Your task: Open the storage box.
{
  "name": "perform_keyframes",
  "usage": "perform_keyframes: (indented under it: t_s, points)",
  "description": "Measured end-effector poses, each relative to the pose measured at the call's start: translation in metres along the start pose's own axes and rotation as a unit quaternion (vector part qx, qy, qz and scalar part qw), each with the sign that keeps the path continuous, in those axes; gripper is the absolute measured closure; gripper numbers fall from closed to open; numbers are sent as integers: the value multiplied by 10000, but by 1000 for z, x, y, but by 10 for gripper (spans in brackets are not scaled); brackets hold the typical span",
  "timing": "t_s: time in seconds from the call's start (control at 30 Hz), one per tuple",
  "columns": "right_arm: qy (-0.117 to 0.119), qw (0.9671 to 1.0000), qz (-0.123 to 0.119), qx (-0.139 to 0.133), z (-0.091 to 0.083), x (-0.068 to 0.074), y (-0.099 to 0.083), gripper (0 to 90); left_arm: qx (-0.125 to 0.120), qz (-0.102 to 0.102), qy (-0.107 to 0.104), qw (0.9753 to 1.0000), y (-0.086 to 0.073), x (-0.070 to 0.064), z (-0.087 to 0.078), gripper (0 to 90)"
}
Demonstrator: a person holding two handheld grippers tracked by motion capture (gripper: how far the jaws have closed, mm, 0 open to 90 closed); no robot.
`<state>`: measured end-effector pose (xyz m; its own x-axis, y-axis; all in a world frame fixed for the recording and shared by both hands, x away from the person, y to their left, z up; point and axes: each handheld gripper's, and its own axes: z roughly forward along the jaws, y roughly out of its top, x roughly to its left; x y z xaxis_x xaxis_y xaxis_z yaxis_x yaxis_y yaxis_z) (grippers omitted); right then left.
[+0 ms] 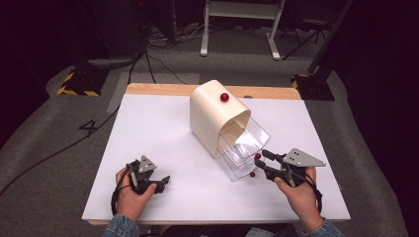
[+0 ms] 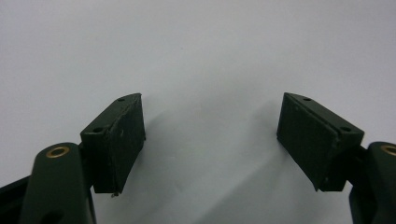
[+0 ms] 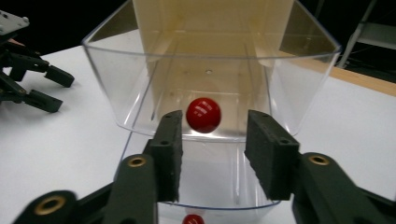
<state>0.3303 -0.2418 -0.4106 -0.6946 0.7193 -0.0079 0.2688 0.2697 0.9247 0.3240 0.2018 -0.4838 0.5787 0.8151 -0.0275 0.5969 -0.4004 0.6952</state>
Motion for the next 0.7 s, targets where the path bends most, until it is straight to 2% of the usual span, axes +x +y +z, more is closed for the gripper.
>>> perform_keyframes:
  t_s: [0.13,0.27,0.33,0.5,0.7]
  points:
    - [-48,10000,83,-4,-3,-3,-1,472,0,-1,-1,10000,0,0,0,234]
    - [-44,9999,107,-33,-7,-6,-1,452,1,8,-1,10000,0,0,0,234]
    - [-48,9998,137,-124,-12,-9,2,439,-2,5,6,10000,0,0,0,234]
    - [-77,9997,82,-198,-22,-14,7,431,-1,5,4,10000,0,0,0,234]
    - [-237,9994,24,-235,-36,-24,11,422,-6,29,32,10000,0,-1,-1,236]
